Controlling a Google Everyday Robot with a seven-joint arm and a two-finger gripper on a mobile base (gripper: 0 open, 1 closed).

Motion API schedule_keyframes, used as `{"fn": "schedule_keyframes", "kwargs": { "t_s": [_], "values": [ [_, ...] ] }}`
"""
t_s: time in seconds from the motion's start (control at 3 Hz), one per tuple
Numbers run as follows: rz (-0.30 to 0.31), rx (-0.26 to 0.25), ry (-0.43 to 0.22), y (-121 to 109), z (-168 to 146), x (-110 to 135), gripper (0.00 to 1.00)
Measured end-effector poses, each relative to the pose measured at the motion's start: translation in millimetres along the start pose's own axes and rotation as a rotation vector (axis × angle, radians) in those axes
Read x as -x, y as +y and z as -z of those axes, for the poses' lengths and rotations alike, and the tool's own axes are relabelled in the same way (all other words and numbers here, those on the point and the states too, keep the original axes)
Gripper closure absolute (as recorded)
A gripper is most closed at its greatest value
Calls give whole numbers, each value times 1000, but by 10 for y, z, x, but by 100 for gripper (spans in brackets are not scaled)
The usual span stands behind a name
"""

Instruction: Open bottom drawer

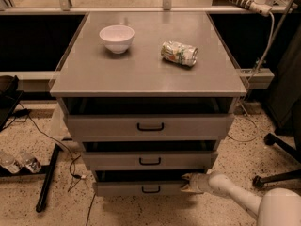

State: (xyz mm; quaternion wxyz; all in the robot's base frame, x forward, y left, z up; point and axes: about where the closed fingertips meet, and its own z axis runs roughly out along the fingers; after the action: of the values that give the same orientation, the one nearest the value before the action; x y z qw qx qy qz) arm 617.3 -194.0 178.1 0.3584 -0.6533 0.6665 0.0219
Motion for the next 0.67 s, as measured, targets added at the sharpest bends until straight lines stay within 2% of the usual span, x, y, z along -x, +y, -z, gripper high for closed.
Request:
{"fn": "schedule_keyframes", "kwargs": {
  "t_s": [0.33,0.67],
  "values": [
    [0,0,0,2,1,-1,57],
    [-41,15,-37,242,94,-97,34]
  ]
}}
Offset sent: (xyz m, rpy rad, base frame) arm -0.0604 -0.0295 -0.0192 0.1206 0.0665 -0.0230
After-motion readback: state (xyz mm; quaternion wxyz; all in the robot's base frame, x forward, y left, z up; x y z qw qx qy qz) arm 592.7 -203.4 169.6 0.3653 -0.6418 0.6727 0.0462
